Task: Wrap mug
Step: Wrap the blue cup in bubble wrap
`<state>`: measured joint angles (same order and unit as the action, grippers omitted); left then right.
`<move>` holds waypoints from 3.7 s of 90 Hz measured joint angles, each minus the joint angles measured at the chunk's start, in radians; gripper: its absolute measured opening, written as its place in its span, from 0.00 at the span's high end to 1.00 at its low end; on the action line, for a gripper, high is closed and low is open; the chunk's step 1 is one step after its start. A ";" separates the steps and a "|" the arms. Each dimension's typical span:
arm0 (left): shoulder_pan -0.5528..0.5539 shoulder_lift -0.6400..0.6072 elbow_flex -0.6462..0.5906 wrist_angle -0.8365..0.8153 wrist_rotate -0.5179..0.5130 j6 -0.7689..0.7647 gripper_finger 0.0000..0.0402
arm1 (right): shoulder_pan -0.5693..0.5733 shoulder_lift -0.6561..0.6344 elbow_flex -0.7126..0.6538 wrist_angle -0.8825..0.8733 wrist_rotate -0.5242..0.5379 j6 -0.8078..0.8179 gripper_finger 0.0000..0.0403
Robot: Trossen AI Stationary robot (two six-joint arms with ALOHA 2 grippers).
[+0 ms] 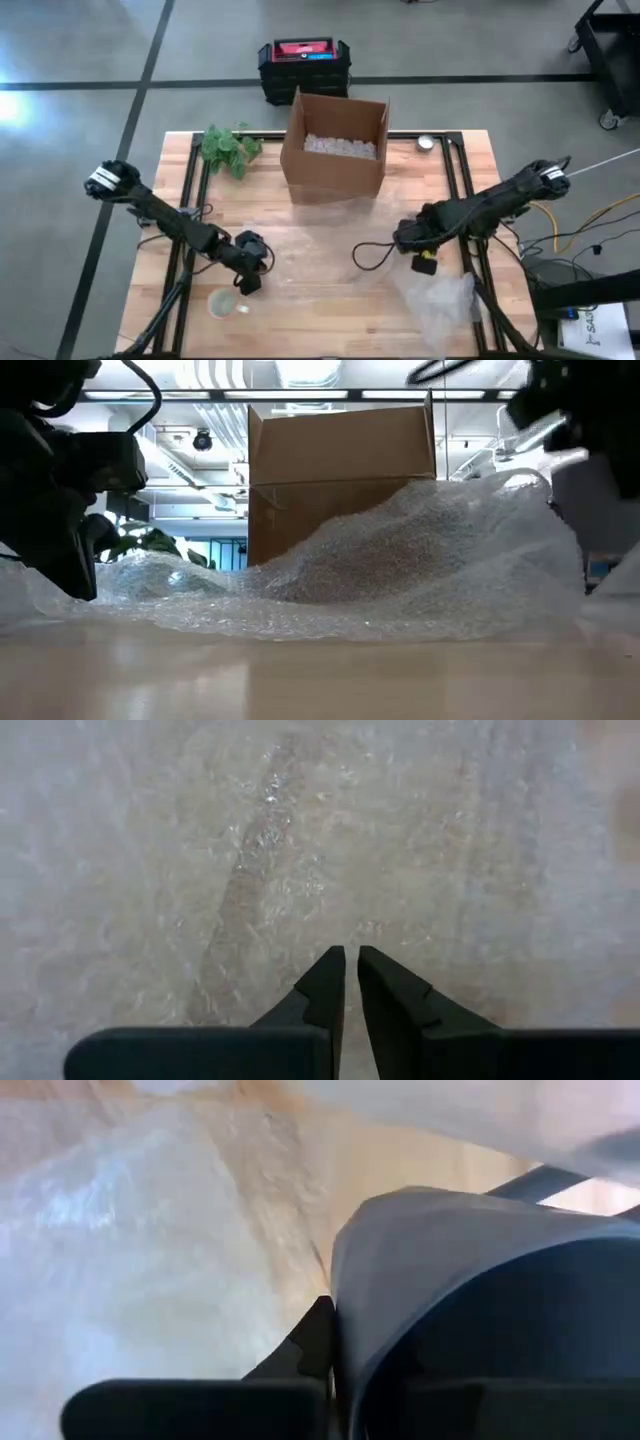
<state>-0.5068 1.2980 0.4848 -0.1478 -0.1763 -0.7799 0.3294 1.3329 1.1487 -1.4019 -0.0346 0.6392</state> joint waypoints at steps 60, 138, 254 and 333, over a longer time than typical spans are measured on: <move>0.000 -0.003 0.024 0.036 -0.065 0.038 0.95 | 0.036 0.172 0.323 0.628 0.044 -0.384 0.98; 0.000 -0.006 0.024 0.087 -0.075 0.020 0.95 | -0.121 0.927 0.907 0.245 0.062 -0.614 0.98; 0.000 -0.010 0.110 0.147 -0.059 0.148 0.95 | -0.037 0.200 0.326 0.110 0.273 0.011 0.41; 0.009 -0.010 0.111 0.174 -0.157 0.163 0.95 | 0.039 -0.198 -0.667 1.067 0.432 0.529 0.49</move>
<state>-0.4980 1.2884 0.5957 0.0261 -0.3333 -0.6174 0.3679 1.1351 0.4821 -0.3354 0.3978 1.1680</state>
